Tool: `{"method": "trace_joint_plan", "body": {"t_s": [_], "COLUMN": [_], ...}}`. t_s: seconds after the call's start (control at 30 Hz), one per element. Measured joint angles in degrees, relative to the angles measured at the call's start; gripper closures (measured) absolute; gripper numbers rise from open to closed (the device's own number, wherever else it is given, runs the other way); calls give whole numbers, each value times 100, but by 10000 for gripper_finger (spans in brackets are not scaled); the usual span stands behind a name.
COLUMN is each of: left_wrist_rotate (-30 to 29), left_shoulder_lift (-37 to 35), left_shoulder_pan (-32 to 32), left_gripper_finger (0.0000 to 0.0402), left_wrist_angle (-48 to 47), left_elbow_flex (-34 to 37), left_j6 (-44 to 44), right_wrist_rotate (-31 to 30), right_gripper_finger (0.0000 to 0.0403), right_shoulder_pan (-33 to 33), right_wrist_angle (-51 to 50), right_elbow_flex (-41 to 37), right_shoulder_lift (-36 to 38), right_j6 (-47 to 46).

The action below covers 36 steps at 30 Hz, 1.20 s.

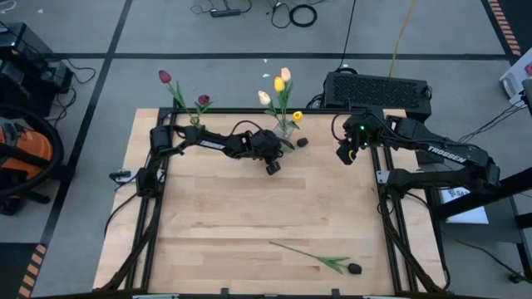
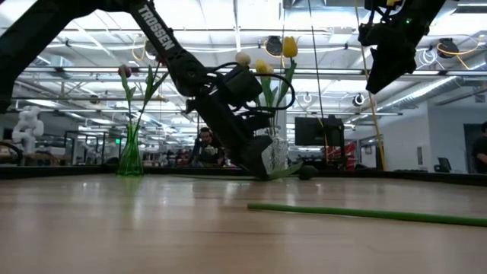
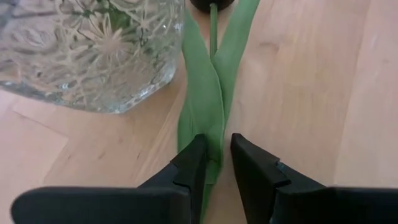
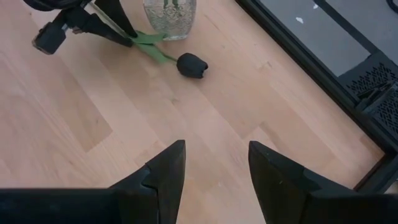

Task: Sort flowers into vase by color
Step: Put the top black tulip into the green vase

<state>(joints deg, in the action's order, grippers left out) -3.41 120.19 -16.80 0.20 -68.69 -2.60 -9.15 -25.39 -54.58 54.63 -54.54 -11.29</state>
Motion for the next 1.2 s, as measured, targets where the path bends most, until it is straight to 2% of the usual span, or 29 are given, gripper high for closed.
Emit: {"method": "trace_joint_plan", "body": {"t_s": [0.07,0.2,0.3,0.37,0.5,0.6,0.93,1.1,1.2], "left_wrist_rotate": [69,41,94,336,945,1060,216,141,-161], "left_shoulder_lift": [-3,1,-6,-63,-409,-820,-2157,-2626,-2974], "left_shoulder_pan": [33,163,267,341,534,695,1022,1068,1130], "left_gripper_finger": [332,390,395,398,399,400,401,401,401], "left_wrist_angle": [-121,-273,-330,-381,-631,-876,-845,-896,-808], "left_elbow_flex": [0,7,17,24,64,90,61,57,55], "left_j6": [-11,-386,-868,-1174,-1596,-1659,-1369,-1354,-1277], "right_wrist_rotate": [2,11,21,24,26,27,55,13,24], "right_gripper_finger": [234,234,234,234,234,234,234,234,234], "right_shoulder_pan": [0,0,0,0,0,0,0,0,-2], "right_wrist_angle": [40,149,188,237,296,350,188,-419,-683], "right_elbow_flex": [0,0,0,0,0,0,0,0,0], "right_shoulder_lift": [0,0,0,0,0,-2,-2,73,199], "right_j6": [1,20,22,40,70,104,-146,-360,-508]}}
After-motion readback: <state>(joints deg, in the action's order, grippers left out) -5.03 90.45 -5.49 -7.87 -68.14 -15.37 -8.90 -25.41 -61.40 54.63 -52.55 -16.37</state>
